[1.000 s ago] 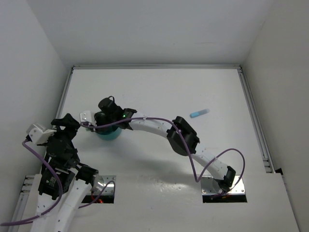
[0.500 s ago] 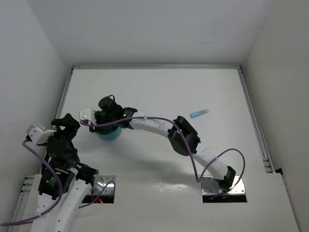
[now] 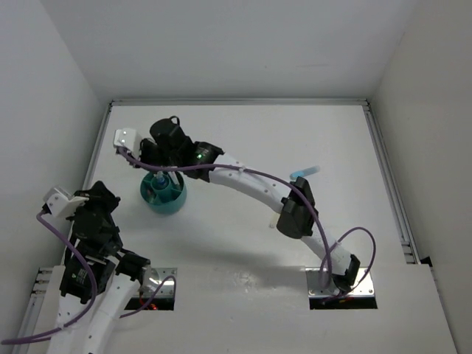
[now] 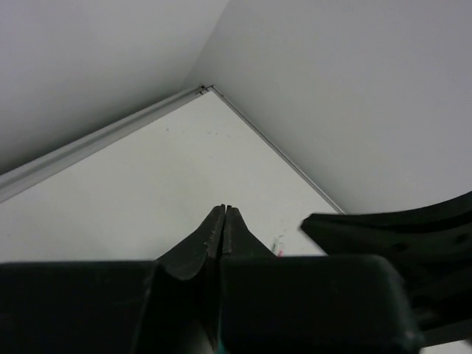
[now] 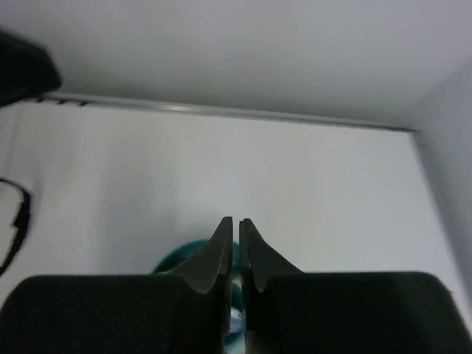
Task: Sort the stationery into containers
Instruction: Place the stationery into the container, then grab a piece of stationery with the left arm
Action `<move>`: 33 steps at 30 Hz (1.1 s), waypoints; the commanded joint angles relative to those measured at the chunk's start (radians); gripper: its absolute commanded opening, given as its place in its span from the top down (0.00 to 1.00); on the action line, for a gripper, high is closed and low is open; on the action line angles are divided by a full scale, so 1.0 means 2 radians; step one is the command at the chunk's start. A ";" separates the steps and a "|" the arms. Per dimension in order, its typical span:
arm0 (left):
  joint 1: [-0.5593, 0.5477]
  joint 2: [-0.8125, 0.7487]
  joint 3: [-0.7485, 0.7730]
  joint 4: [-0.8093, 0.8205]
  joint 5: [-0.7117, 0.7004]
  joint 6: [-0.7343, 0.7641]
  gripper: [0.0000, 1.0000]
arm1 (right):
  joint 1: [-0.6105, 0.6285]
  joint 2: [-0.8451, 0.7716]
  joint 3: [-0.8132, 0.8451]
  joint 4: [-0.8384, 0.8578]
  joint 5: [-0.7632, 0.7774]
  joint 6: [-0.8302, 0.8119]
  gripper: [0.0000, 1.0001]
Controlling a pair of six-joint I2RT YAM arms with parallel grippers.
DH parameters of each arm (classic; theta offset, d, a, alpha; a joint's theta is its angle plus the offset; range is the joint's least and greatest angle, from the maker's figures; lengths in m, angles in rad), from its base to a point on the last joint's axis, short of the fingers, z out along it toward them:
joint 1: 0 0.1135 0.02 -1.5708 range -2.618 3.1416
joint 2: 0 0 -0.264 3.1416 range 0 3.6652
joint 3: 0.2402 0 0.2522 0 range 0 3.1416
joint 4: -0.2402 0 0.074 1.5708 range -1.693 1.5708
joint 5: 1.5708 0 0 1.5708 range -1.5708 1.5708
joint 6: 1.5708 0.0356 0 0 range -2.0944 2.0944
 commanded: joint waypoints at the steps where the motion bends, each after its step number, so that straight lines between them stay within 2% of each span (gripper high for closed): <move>1: 0.003 -0.004 -0.012 0.044 0.041 0.039 0.94 | -0.008 -0.066 0.011 -0.028 0.146 0.019 0.92; 2: 0.003 0.001 -0.012 0.060 0.102 0.056 0.92 | -0.013 -0.077 -0.004 -0.028 0.187 0.009 0.83; 3: 0.003 0.008 -0.020 0.074 0.139 0.070 0.90 | -0.019 -0.105 -0.023 -0.028 0.251 -0.001 0.64; 4: 0.003 0.034 -0.020 0.100 0.228 0.101 0.87 | -0.035 -0.121 -0.068 -0.028 0.278 -0.011 0.56; 6: 0.003 0.085 -0.020 0.115 0.322 0.140 0.70 | -0.059 -0.163 -0.130 -0.033 0.333 -0.046 0.37; 7: 0.003 0.118 -0.013 0.115 0.374 0.154 0.62 | -0.072 -0.173 -0.140 -0.049 0.341 -0.052 0.35; 8: 0.003 0.192 0.002 0.115 0.488 0.167 0.51 | -0.103 -0.181 -0.148 -0.069 0.346 -0.063 0.31; 9: -0.003 0.230 0.010 0.115 0.545 0.184 0.33 | -0.119 -0.192 -0.162 -0.107 0.366 -0.063 0.29; 10: -0.010 0.267 0.028 0.115 0.631 0.185 0.29 | -0.150 -0.192 -0.162 -0.127 0.381 -0.053 0.32; 11: -0.031 0.325 0.035 0.115 0.652 0.185 0.22 | -0.168 -0.202 -0.168 -0.177 0.372 -0.048 0.32; 12: -0.047 0.346 0.041 0.115 0.661 0.185 0.20 | -0.187 -0.207 -0.177 -0.177 0.371 -0.040 0.32; 14: -0.087 0.378 0.053 0.115 0.653 0.185 0.18 | -0.221 -0.217 -0.189 -0.224 0.358 -0.023 0.97; 15: -0.129 0.390 0.065 0.115 0.620 0.185 0.18 | -0.253 -0.222 -0.199 -0.236 0.350 -0.008 1.00; 17: -0.174 0.431 0.080 0.120 0.586 0.174 0.18 | -0.284 -0.237 -0.217 -0.257 0.325 0.002 1.00; 18: -0.194 0.449 0.098 0.120 0.560 0.174 0.22 | -0.308 -0.237 -0.236 -0.257 0.325 0.020 0.88; 19: -0.234 0.467 0.110 0.120 0.549 0.174 0.39 | -0.320 -0.249 -0.247 -0.257 0.313 0.029 0.61; 20: -0.252 0.508 0.121 0.114 0.536 0.167 0.52 | -0.332 -0.249 -0.267 -0.262 0.285 0.038 0.28; 21: -0.269 0.528 0.142 0.114 0.509 0.167 0.62 | -0.349 -0.256 -0.278 -0.262 0.271 0.062 0.23; 22: -0.296 0.550 0.155 0.114 0.499 0.167 0.84 | -0.357 -0.262 -0.292 -0.262 0.254 0.074 0.25; 23: -0.307 0.571 0.168 0.114 0.490 0.167 0.89 | -0.364 -0.277 -0.326 -0.244 0.227 0.086 0.90; 24: -0.327 0.610 0.193 0.114 0.466 0.162 0.91 | -0.374 -0.287 -0.347 -0.229 0.227 0.114 1.00; 26: -0.338 0.646 0.217 0.114 0.450 0.162 0.89 | -0.385 -0.317 -0.403 -0.176 0.210 0.131 0.97; 27: -0.343 0.681 0.239 0.108 0.430 0.162 0.80 | -0.396 -0.317 -0.413 -0.171 0.210 0.131 0.76; 28: -0.350 0.697 0.259 0.095 0.422 0.162 0.51 | -0.401 -0.322 -0.420 -0.171 0.210 0.126 0.46; 29: -0.350 0.713 0.260 0.091 0.422 0.162 0.44 | -0.408 -0.322 -0.420 -0.176 0.210 0.126 0.41; 31: -0.361 0.751 0.283 0.086 0.400 0.156 0.28 | -0.429 -0.335 -0.440 -0.176 0.192 0.126 0.41; 32: -0.370 0.762 0.289 0.086 0.399 0.156 0.28 | -0.435 -0.342 -0.449 -0.161 0.183 0.126 0.53; 33: -0.376 0.774 0.305 0.079 0.383 0.156 0.26 | -0.447 -0.355 -0.459 -0.155 0.159 0.126 0.54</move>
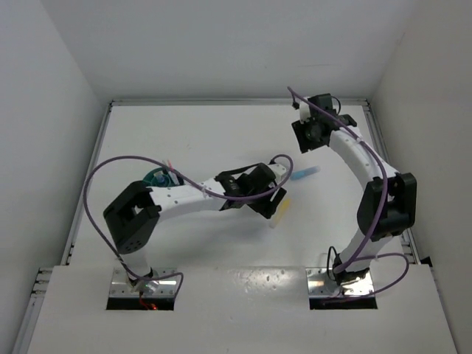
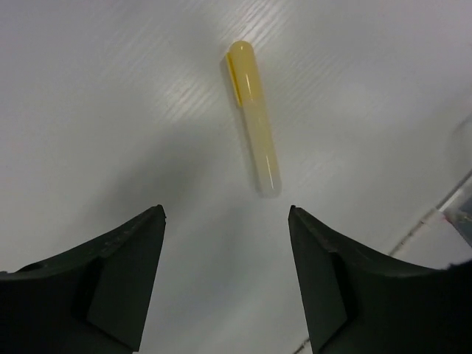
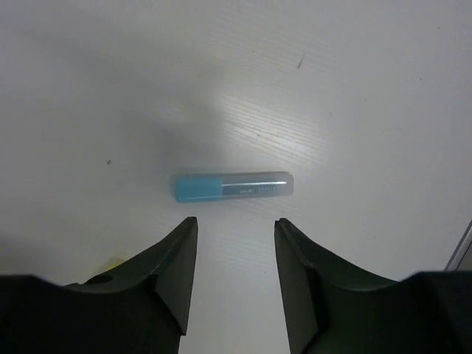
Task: Sort the stationery into containers
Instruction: Grab a piece of stationery with the left arm
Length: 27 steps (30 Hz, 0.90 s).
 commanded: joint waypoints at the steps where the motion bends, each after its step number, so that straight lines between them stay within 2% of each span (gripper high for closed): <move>1: -0.029 0.031 0.041 -0.015 -0.051 -0.002 0.26 | -0.032 -0.038 -0.031 0.040 -0.058 0.018 0.54; 2: -0.034 0.052 0.049 -0.021 -0.056 -0.002 0.26 | -0.037 -0.044 -0.036 0.046 -0.067 0.018 0.51; 8: -0.046 0.111 0.096 -0.025 -0.075 0.003 0.26 | -0.085 -0.061 -0.092 0.094 -0.089 0.023 0.50; 14: -0.046 0.152 0.137 -0.030 -0.066 0.008 0.29 | -0.097 -0.071 -0.096 0.094 -0.113 0.028 0.50; 17: -0.041 0.173 0.159 -0.030 -0.061 0.008 0.33 | -0.101 -0.081 -0.101 0.098 -0.117 0.028 0.50; 21: -0.036 0.207 0.180 -0.030 -0.051 0.008 0.44 | -0.112 -0.092 -0.113 0.103 -0.127 0.028 0.50; 27: -0.027 0.225 0.197 -0.035 -0.047 0.008 0.50 | -0.117 -0.101 -0.113 0.108 -0.132 0.033 0.50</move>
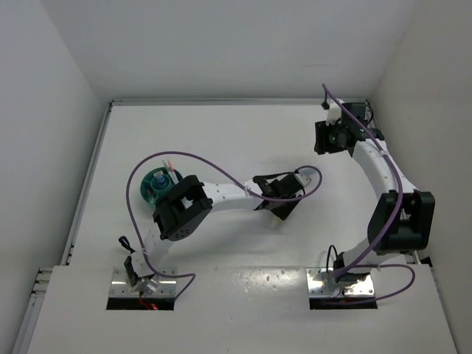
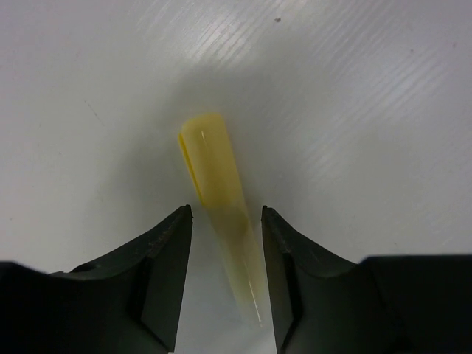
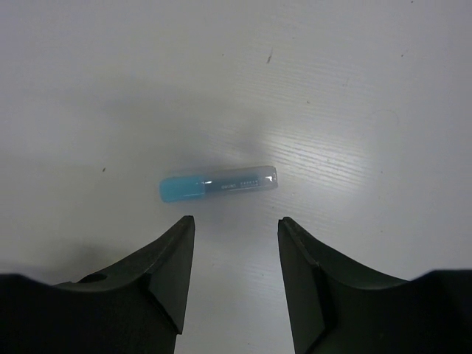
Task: Sort the stationery into containers
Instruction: Grab a piece of stationery with the left arm, then place the stationery into the container
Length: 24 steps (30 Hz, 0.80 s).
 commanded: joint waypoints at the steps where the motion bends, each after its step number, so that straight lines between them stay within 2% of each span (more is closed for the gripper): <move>1: 0.008 0.008 0.027 0.001 0.006 0.004 0.52 | -0.009 -0.018 -0.008 0.024 -0.018 0.011 0.50; 3: 0.012 0.014 0.027 -0.003 0.006 0.004 0.58 | -0.009 -0.018 -0.008 0.024 -0.022 0.011 0.50; 4: 0.012 0.014 0.027 -0.003 0.006 0.004 0.66 | -0.009 -0.018 -0.008 0.024 -0.022 0.011 0.50; 10: 0.012 0.019 0.032 -0.008 -0.003 0.004 0.90 | -0.014 -0.022 -0.008 0.024 -0.031 0.011 0.50; 11: 0.012 0.002 0.026 -0.008 -0.010 0.004 0.95 | -0.018 -0.022 -0.008 0.024 -0.032 0.011 0.50; 13: 0.012 -0.026 0.008 -0.008 -0.040 -0.009 0.99 | -0.019 -0.022 -0.008 0.024 -0.032 0.011 0.50; 16: 0.031 -0.143 -0.043 0.017 -0.079 -0.045 1.00 | -0.019 -0.022 -0.013 0.024 -0.032 0.011 0.50; 18: 0.053 -0.231 -0.137 0.050 -0.132 -0.073 1.00 | -0.023 -0.027 -0.018 0.030 -0.038 0.011 0.53; 19: 0.060 -0.331 -0.216 0.092 -0.158 -0.105 1.00 | -0.023 -0.027 -0.023 0.034 -0.044 0.011 0.66; 20: 0.068 -0.384 -0.262 0.118 -0.218 -0.118 1.00 | -0.023 -0.027 -0.028 0.034 -0.044 0.011 0.78; 21: 0.080 -0.437 -0.306 0.146 -0.253 -0.128 1.00 | -0.023 -0.027 -0.028 0.039 -0.051 0.011 0.99; 22: 0.085 -0.531 -0.386 0.188 -0.295 -0.156 1.00 | -0.023 -0.027 -0.033 0.039 -0.058 0.011 1.00; 23: 0.090 -0.570 -0.417 0.197 -0.365 -0.176 1.00 | -0.023 -0.027 -0.037 0.045 -0.063 0.011 1.00; 24: 0.107 -0.603 -0.441 0.197 -0.390 -0.187 1.00 | -0.023 -0.027 -0.037 0.045 -0.073 0.006 1.00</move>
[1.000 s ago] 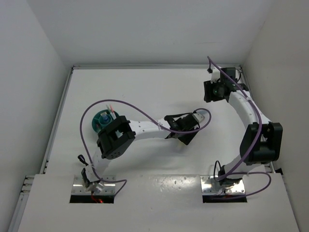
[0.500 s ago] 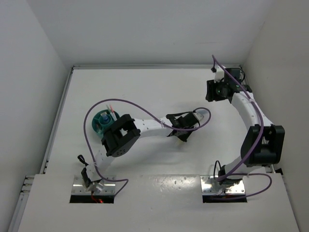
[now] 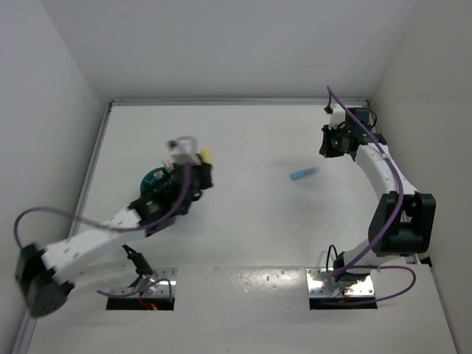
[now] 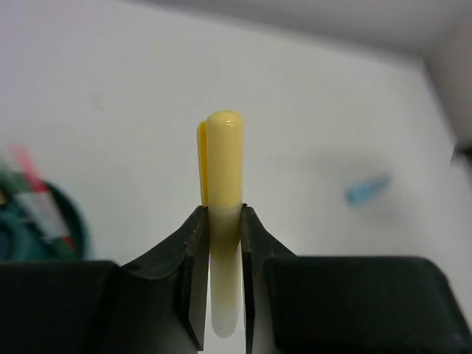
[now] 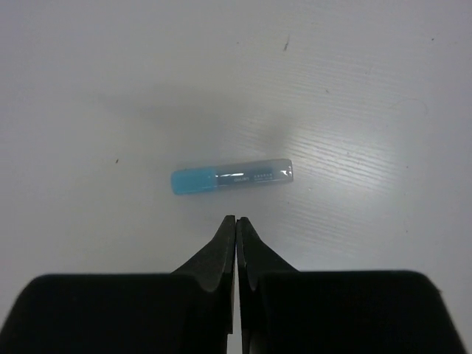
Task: Sort the stationery into containers
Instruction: Place the stationery into the container
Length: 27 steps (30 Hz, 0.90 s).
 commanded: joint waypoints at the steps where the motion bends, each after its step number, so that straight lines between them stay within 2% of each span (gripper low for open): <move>1: 0.023 -0.118 -0.099 0.049 -0.197 -0.093 1.00 | -0.002 -0.017 -0.012 0.030 -0.036 -0.002 1.00; 2: 0.032 -0.151 -0.122 0.034 -0.249 -0.136 1.00 | -0.002 -0.017 -0.017 0.034 -0.048 -0.002 1.00; 5: 0.042 -0.164 -0.132 -0.007 -0.287 -0.178 1.00 | -0.002 -0.017 -0.017 0.034 -0.060 -0.002 1.00; 12: 0.042 -0.104 -0.112 -0.027 -0.362 -0.172 1.00 | -0.002 -0.013 -0.022 0.034 -0.070 -0.007 1.00; 17: 0.037 -0.075 -0.103 -0.054 -0.387 -0.179 1.00 | -0.002 -0.013 -0.022 0.034 -0.075 -0.007 1.00; 21: 0.032 -0.043 -0.103 -0.088 -0.412 -0.218 1.00 | -0.002 -0.008 -0.022 0.034 -0.075 -0.007 1.00; 27: 0.022 0.003 -0.109 -0.097 -0.439 -0.268 1.00 | -0.002 -0.008 -0.022 0.034 -0.075 -0.007 1.00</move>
